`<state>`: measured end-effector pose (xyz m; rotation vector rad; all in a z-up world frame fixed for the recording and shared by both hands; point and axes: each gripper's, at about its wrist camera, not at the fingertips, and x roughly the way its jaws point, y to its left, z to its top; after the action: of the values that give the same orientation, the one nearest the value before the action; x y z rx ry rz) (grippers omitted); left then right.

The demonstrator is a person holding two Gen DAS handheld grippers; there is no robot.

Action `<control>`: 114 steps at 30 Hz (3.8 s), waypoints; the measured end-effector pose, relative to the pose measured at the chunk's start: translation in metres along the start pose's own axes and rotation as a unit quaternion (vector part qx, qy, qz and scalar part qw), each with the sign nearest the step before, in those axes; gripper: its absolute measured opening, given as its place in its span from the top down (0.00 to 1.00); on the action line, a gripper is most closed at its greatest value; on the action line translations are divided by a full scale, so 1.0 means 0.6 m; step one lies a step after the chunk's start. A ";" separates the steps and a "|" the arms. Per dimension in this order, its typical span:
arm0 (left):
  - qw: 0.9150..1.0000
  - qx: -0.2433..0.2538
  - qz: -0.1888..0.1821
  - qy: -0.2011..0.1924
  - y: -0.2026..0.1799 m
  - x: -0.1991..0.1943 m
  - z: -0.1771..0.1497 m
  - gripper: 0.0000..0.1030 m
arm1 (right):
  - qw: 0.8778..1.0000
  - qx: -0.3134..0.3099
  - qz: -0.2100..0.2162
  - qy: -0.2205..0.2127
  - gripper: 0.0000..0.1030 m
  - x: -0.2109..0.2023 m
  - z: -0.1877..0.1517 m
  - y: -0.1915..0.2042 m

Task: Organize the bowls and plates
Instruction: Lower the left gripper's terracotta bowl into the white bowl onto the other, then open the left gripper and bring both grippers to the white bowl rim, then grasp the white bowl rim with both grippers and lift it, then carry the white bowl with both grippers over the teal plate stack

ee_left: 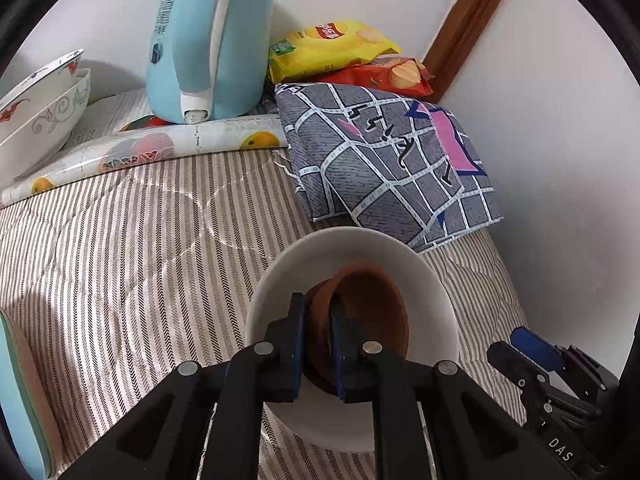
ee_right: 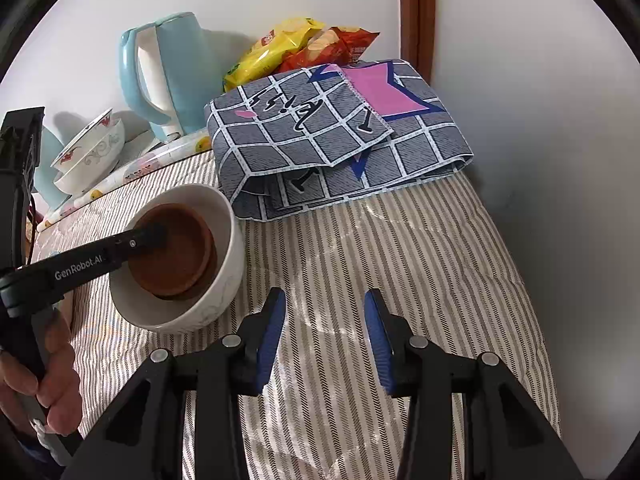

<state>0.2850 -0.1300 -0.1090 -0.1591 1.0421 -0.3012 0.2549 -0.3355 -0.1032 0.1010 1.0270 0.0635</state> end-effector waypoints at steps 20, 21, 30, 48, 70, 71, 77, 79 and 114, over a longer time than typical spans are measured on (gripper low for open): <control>0.999 -0.003 0.031 -0.011 0.018 -0.058 0.009 0.73 | 0.999 -0.021 0.022 -0.017 0.60 -0.020 0.023 0.035; 0.999 -0.006 0.032 -0.008 0.024 -0.059 0.009 0.73 | 0.999 -0.022 0.024 -0.016 0.60 -0.019 0.025 0.038; 0.999 -0.013 0.044 0.008 0.045 -0.053 0.000 0.73 | 0.999 -0.027 0.040 -0.001 0.60 0.007 0.043 0.069; 0.998 -0.010 0.045 0.049 0.054 0.001 -0.004 0.73 | 0.998 -0.027 0.016 0.054 0.65 0.077 0.050 0.081; 0.997 0.003 0.062 0.046 0.053 0.024 -0.003 0.70 | 0.996 -0.020 0.015 0.086 0.60 0.117 0.049 0.083; 0.997 0.004 0.062 0.044 0.053 0.024 -0.003 0.70 | 0.996 -0.022 0.015 0.083 0.60 0.116 0.049 0.083; 0.998 -0.011 0.051 0.039 0.060 0.023 -0.005 0.70 | 0.997 -0.018 0.011 0.071 0.59 0.114 0.047 0.084; 0.998 -0.011 0.054 0.036 0.061 0.023 -0.006 0.70 | 0.997 -0.016 0.013 0.071 0.59 0.114 0.047 0.083; 0.998 -0.001 0.048 0.042 0.042 0.011 -0.027 0.91 | 0.997 0.001 0.031 0.068 0.89 0.092 0.033 0.097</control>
<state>0.2781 -0.1082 -0.1293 -0.0975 1.1286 -0.2208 0.3000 -0.2729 -0.1336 0.1317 1.1608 0.1285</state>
